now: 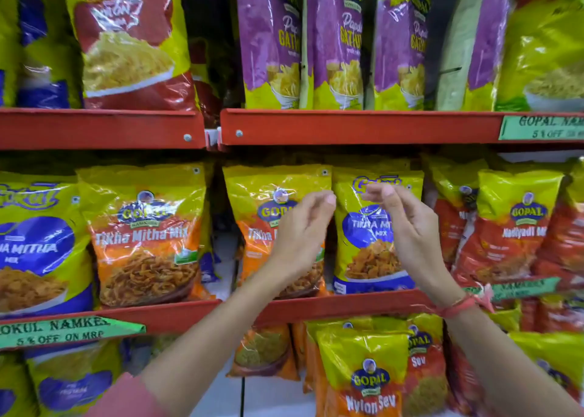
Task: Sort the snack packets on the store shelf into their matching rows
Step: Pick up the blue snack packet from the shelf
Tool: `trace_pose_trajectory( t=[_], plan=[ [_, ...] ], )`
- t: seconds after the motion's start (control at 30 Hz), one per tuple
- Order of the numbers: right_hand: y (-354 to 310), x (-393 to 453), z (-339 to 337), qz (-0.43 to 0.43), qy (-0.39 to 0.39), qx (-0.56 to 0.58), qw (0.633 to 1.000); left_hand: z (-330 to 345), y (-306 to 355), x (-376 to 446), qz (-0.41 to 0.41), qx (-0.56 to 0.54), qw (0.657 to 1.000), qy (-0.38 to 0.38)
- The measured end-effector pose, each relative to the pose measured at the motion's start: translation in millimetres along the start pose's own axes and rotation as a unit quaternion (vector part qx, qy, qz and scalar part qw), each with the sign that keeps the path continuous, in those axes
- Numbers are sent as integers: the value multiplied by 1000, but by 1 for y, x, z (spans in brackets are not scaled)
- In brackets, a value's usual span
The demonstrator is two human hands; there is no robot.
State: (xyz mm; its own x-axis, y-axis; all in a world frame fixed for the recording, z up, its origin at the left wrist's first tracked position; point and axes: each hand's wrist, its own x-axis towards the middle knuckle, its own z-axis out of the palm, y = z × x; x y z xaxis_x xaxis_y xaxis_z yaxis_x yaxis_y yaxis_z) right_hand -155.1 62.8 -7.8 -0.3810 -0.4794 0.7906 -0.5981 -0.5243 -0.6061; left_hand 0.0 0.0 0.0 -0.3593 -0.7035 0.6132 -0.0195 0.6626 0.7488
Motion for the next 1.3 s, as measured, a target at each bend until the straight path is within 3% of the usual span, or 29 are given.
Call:
trace_pose_trajectory(
  t=[0.17,0.33,0.5,0.6,0.7,0.8,1.07,1.3],
  plan=[
    [55,-2,-21,77,31,-48,995,62,-23,4,-80,72,993,-42],
    [110,-6,-39,139,26,-124,982,96,-51,-6,-35,96,995,-10],
    [135,-12,-49,222,-16,-28,974,111,-70,-11,-48,67,996,-31],
    [146,-11,-52,257,-55,37,964,119,-74,-4,-83,60,995,15],
    [155,-18,-54,278,-101,92,951,121,-76,6,-175,16,982,72],
    [156,-23,-59,255,-81,122,956,120,-80,6,-208,-8,975,79],
    [132,-35,-75,183,-31,162,969,99,-64,-5,-78,-20,995,56],
    [108,-36,-88,153,-26,147,977,79,-51,-6,-47,-70,996,24]
  ],
)
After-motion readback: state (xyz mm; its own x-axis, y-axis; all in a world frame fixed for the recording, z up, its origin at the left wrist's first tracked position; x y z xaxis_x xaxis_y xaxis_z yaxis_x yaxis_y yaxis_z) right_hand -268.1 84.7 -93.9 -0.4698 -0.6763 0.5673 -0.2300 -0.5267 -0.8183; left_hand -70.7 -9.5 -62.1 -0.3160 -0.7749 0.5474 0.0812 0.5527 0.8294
